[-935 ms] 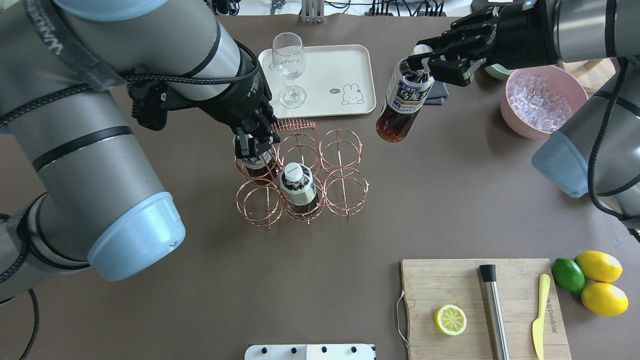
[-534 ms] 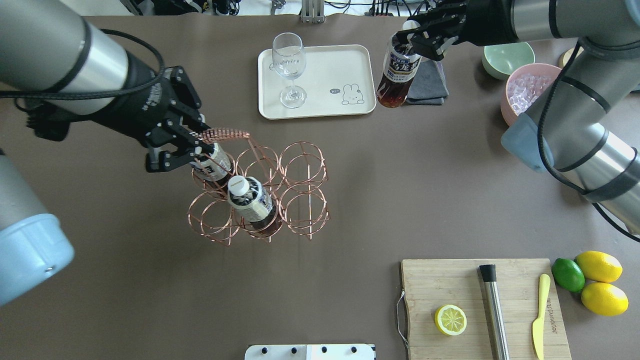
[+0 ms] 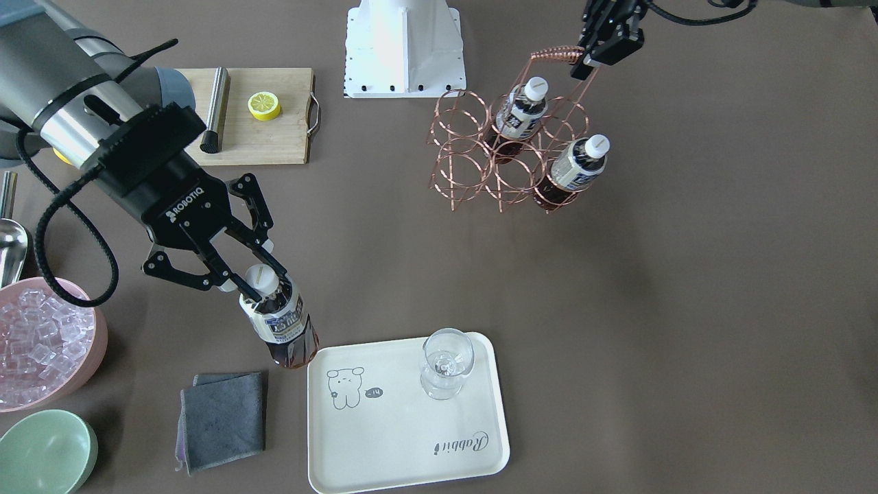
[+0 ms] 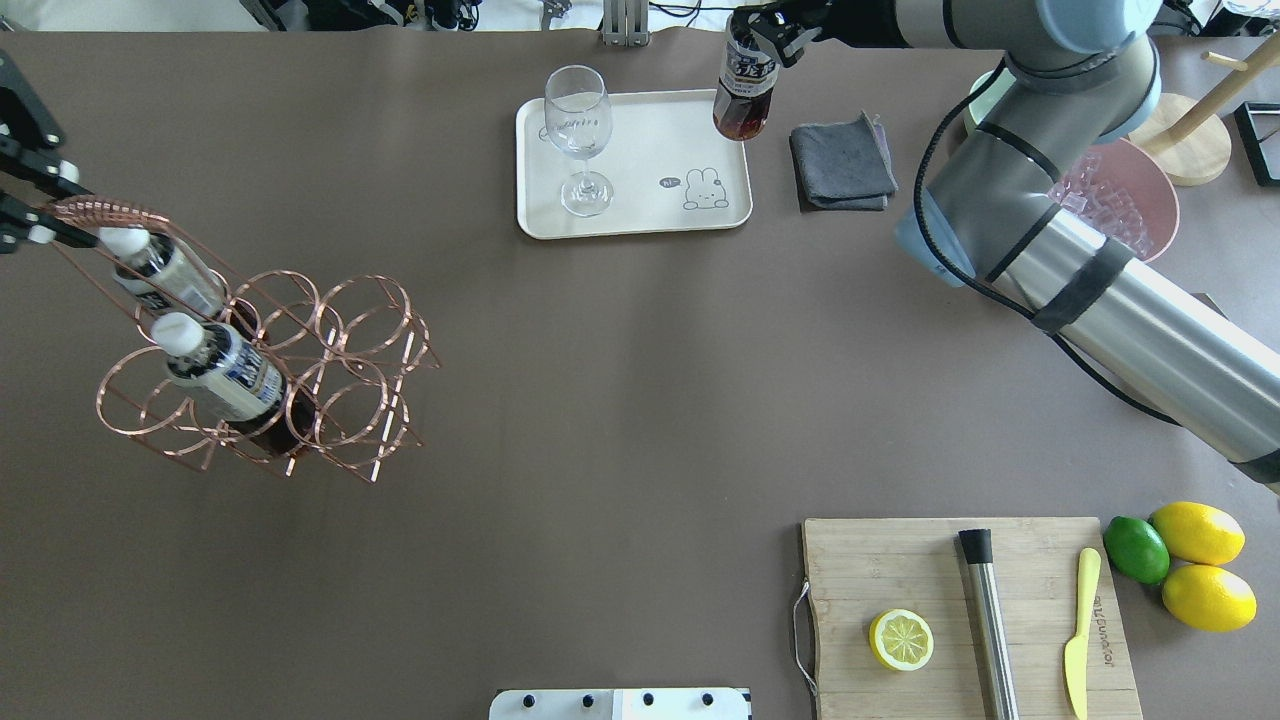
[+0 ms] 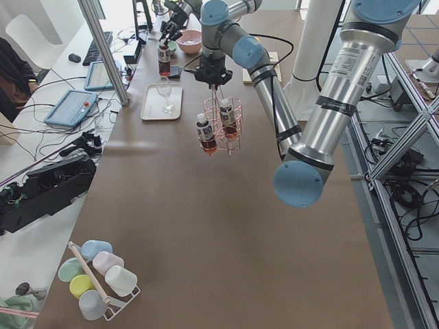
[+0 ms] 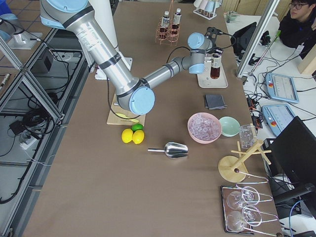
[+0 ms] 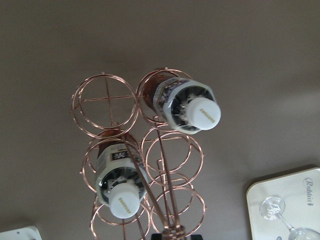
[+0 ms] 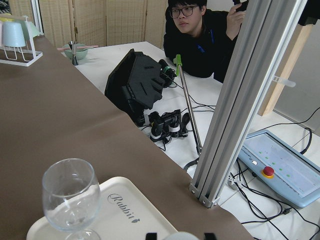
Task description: Take tea from basket to plate
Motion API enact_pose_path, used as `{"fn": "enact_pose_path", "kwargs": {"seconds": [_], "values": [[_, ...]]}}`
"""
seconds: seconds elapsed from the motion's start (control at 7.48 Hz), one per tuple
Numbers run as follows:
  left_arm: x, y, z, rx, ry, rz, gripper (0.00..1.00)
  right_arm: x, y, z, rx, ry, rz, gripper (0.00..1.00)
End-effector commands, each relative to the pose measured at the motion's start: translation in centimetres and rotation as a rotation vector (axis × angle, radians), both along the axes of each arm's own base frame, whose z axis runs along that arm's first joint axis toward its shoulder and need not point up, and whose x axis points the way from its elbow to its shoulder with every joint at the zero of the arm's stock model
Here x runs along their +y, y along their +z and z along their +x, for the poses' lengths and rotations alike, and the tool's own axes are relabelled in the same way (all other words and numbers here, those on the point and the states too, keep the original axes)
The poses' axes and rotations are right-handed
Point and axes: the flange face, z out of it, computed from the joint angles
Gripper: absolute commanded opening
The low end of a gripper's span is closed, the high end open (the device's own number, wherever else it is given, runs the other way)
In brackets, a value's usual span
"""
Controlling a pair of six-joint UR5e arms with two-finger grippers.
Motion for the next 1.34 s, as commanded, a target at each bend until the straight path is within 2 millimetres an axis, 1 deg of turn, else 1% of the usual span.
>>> {"fn": "enact_pose_path", "kwargs": {"seconds": [0.0,0.13,0.27,0.4,0.53,0.8,0.94,1.07,1.2], "values": [[-4.8,8.4,-11.4,0.025,0.074,0.0,0.0,-3.2,-0.8,-5.8,0.017,0.009,-0.031,0.0],[-7.5,11.5,-16.0,0.009,0.095,0.001,0.0,-3.0,-0.5,-6.4,0.009,0.002,-0.056,0.0],[-10.1,15.2,-19.9,0.02,0.129,0.008,0.0,-2.9,0.2,-7.3,0.001,-0.01,-0.078,0.0],[-11.9,18.3,-20.7,0.032,0.159,0.007,0.0,-2.5,1.4,-8.7,-0.009,-0.025,-0.068,0.0],[-14.3,20.2,-20.9,0.034,0.17,0.005,0.0,-2.4,1.8,-9.1,-0.014,-0.028,-0.071,0.0],[-19.2,25.4,-21.1,0.033,0.173,0.014,0.0,-2.0,1.9,-9.8,-0.014,-0.037,-0.073,0.0],[-20.6,27.2,-20.9,0.031,0.18,0.019,0.0,-1.9,2.0,-9.9,-0.012,-0.039,-0.075,0.0],[-22.4,28.4,-20.8,0.026,0.185,0.02,0.0,-1.9,2.0,-9.9,-0.018,-0.039,-0.084,0.0],[-24.9,29.0,-21.0,-0.004,0.192,0.02,0.0,-1.8,1.9,-10.1,-0.025,-0.041,-0.088,0.0]]}}
